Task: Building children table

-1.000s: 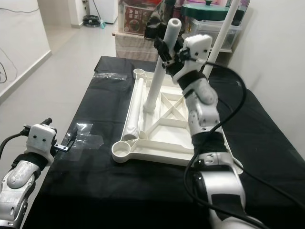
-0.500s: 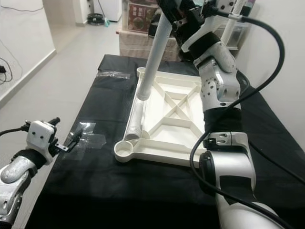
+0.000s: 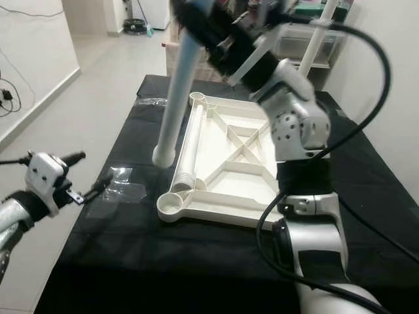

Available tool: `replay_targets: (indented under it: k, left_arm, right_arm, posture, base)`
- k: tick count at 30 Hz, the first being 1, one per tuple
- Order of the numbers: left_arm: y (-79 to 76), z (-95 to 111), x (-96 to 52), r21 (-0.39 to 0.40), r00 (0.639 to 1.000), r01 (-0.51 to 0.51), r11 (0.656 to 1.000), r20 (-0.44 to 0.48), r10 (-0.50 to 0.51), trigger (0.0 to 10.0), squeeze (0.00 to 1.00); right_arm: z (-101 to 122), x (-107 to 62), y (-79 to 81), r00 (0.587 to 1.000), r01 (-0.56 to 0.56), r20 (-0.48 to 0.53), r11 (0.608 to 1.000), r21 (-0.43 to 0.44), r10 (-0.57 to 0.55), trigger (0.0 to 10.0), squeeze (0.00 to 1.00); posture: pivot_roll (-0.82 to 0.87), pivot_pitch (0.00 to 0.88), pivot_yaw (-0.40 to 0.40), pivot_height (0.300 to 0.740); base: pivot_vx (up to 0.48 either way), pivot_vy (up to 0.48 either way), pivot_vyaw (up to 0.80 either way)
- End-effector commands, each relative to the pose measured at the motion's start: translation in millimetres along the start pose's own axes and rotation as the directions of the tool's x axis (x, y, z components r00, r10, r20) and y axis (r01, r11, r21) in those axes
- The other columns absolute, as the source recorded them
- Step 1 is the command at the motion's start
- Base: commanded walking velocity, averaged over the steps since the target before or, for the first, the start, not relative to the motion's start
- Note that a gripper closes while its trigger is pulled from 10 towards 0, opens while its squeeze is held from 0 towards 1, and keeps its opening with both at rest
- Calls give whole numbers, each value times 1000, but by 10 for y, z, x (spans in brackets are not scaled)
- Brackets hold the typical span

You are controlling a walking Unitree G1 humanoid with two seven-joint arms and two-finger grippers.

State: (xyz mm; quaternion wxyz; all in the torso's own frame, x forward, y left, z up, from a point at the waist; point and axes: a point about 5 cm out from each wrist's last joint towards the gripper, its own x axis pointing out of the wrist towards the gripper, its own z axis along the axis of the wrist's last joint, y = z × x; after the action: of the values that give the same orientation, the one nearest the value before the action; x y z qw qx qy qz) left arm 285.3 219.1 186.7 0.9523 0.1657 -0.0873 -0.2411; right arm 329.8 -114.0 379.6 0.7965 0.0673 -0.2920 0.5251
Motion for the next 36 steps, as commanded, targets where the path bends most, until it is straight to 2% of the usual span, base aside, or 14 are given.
replay_targets:
  k: [1, 4, 6, 8, 11, 16, 20, 22, 25, 31, 36]
  left_arm:
    - [4, 12, 26, -26, 999, 37, 999, 10, -37, 10000, 0]
    - [-3, 36, 45, -37, 998, 51, 998, 22, -51, 10000, 0]
    - [-15, 100, 125, -49, 994, 96, 994, 51, -93, 10000, 0]
    - [-15, 100, 125, -49, 994, 96, 994, 51, -93, 10000, 0]
    - [-35, 117, 212, -58, 987, 152, 987, 57, -148, 10000, 0]
    - [-79, 54, 403, -119, 965, 262, 958, 47, -258, 10000, 0]
    - [-100, 27, 473, -141, 952, 306, 941, 35, -305, 10000, 0]
    - [-100, 27, 473, -141, 952, 306, 941, 35, -305, 10000, 0]
    - [-170, -2, 542, -170, 921, 386, 907, 19, -388, 10000, 0]
    - [-244, 51, 563, -197, 887, 460, 866, 50, -460, 10000, 0]
    - [-229, 164, 534, -191, 881, 473, 860, 99, -463, 10000, 0]
  right_arm:
    - [16, 42, 106, 998, -65, 18, 997, 37, 64, 0, 0]
    - [11, 50, 125, 997, -74, 20, 996, 49, 73, 0, 0]
    - [-12, 77, 170, 996, -92, 18, 993, 78, 91, 0, 0]
    - [-12, 77, 170, 996, -92, 18, 993, 78, 91, 0, 0]
    - [-31, 118, 223, 994, -112, 22, 987, 112, 110, 0, 0]
    - [22, 245, 350, 985, -170, 53, 971, 170, 163, 0, 0]
    - [40, 283, 405, 980, -195, 59, 965, 176, 188, 0, 0]
    - [40, 283, 405, 980, -195, 59, 965, 176, 188, 0, 0]
    - [69, 345, 474, 974, -225, 79, 957, 185, 214, 0, 0]
    - [65, 390, 502, 973, -227, 86, 958, 178, 214, 0, 0]
    - [14, 374, 478, 978, -206, 47, 966, 154, 201, 0, 0]
  posture:
    - [50, 0, -79, 740]
    - [50, 0, -79, 740]
    - [46, 0, -72, 740]
    - [46, 0, -72, 740]
    - [45, 0, -70, 740]
    - [23, 0, -52, 740]
    - [15, 0, -46, 740]
    - [15, 0, -46, 740]
    - [10, 0, -42, 740]
    - [6, 0, -42, 740]
    - [10, 0, -49, 740]
  base:
    - [0, 0, 0]
    - [0, 0, 0]
    - [0, 0, 0]
    - [0, 0, 0]
    - [0, 0, 0]
    - [0, 0, 0]
    - [0, 0, 0]
    - [0, 0, 0]
    - [0, 0, 0]
    - [0, 0, 0]
    - [0, 0, 0]
